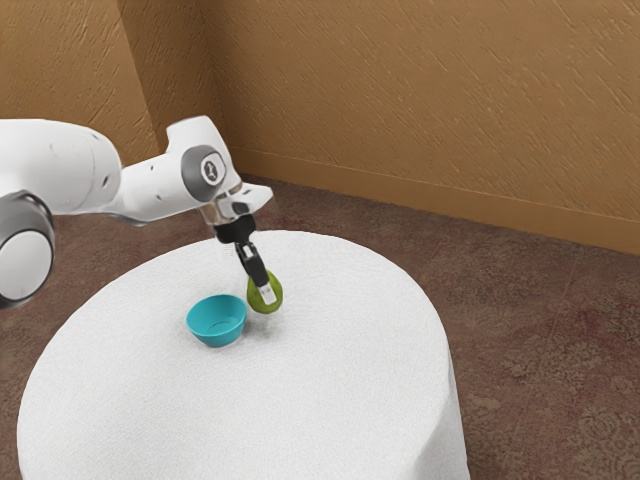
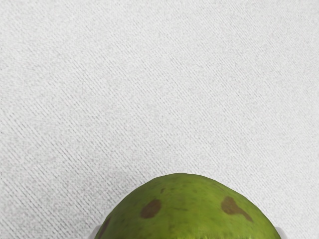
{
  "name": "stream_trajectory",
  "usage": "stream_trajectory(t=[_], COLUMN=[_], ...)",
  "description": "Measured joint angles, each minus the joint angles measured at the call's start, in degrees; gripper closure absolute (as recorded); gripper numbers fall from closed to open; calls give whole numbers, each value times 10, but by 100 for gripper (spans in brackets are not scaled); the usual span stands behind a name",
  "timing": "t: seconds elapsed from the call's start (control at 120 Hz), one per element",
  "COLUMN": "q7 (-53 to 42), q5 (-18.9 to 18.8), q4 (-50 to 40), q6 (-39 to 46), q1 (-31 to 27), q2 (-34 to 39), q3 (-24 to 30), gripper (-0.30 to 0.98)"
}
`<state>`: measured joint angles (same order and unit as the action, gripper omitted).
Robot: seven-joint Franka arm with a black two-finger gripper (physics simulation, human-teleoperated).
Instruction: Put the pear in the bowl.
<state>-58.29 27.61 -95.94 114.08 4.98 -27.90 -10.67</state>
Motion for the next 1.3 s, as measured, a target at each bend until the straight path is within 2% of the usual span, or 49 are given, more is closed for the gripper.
stream_trajectory(t=[0.117,0.25,0.433,0.658,0.867,0.933,1.0,1.133,1.208,1.3], q7=[1,1,1,-5,-11,-12,-4,51,97,161], q5=[-2,-6,-8,-2,2,0,-34,-155,-218,-258], q4=[-35,-74,-88,-86,-84,-84,-85,-61,8,90], q6=[-5,-9,-19,-32,-43,-46,-56,-103,-140,-195], q1=[-4,-8,-14,-16,-16,-16,-14,-13,-36,-32], q2=[40,60,61,58,61,88,143,269,292,298], q3=[-4,-33,-62,-65,-65,-64,-62,-35,0,17], gripper=[65,67,59,23,9,7,5,3,2,1])
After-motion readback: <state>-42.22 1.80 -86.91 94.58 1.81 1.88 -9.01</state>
